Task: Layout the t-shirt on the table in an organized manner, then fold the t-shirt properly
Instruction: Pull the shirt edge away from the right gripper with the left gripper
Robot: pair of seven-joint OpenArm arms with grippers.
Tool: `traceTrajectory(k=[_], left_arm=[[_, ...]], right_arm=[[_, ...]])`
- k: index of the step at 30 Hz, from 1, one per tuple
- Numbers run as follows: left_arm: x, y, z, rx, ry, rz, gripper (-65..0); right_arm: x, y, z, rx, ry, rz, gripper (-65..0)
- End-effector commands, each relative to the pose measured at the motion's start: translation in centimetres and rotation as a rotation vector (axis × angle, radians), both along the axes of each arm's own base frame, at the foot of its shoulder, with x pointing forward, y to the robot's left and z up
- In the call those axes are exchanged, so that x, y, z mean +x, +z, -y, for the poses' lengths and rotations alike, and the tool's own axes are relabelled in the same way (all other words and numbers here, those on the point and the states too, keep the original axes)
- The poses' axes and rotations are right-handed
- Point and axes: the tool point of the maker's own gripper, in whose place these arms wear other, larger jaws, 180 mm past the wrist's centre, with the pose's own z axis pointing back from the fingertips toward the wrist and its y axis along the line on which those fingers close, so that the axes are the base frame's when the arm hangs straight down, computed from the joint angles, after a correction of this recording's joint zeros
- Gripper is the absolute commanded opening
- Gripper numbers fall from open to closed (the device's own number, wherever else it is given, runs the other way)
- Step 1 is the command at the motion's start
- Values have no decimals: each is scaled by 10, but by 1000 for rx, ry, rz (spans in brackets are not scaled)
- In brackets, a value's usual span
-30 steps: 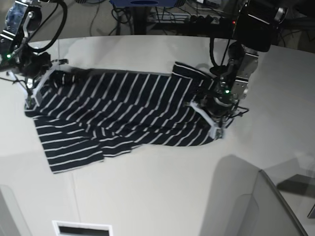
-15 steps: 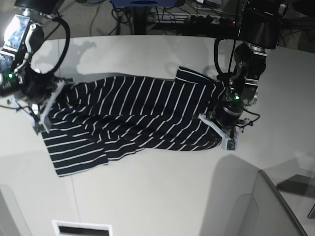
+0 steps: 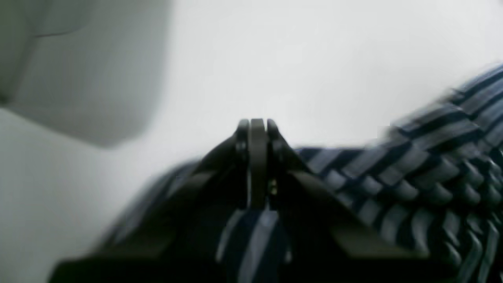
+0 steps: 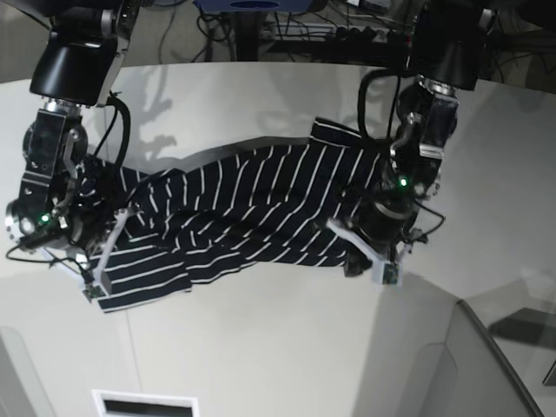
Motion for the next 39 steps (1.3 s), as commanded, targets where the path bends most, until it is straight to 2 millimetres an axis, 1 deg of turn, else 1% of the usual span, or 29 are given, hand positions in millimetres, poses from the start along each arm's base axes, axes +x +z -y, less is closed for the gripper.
traceTrajectory(k=[1,4,7,8,10,12,14,15,16,18,21,23,28,31,35,39], left_arm=[[0,11,2,9,-18,37,-650],[-30,-4,28,18,-109,-6,-650],[-63,-26,54,16,-193,-72,-650],[-72,-32,60,17,-215,-91,-650],[-84,-39,75,5,-252,-114,-650],[-95,-41,88,-9,-282,-125,-650],[-100,-37,101,-21,-317,-117,-650],[-105,-37,109,-26,-338,-122,-650],[-109,-36,114,-31,-354,-120,-650],[-115,-38,120,-33,-372,-130,-650],[-118,-43,118,-28,-371,-145,-650],[-130,-49,112,-29,-360,-168,-650],[-141,-43,77,-41,-259,-172,-650],[-147,-44,59,-30,-208,-178,-650],[-150,-48,52,-24,-192,-189,-650],[-149,-47,54,-27,-195,-188,-650]], right_arm=[[14,19,12,-27,-8,63,-645],[15,20,16,-34,-14,65,-645],[13,19,17,-34,-15,63,-645],[13,19,17,-34,-15,63,-645],[13,19,16,-33,-15,65,-645],[13,19,16,-33,-15,65,-645],[13,19,17,-34,-15,63,-645],[13,19,17,-34,-15,62,-645],[13,19,17,-34,-15,62,-645],[13,19,17,-34,-15,62,-645],[12,18,17,-34,-17,61,-645],[12,18,17,-34,-17,61,-645],[11,16,17,-34,-17,56,-645],[10,16,17,-32,-16,55,-645],[10,16,17,-32,-16,55,-645],[10,16,17,-32,-16,55,-647]])
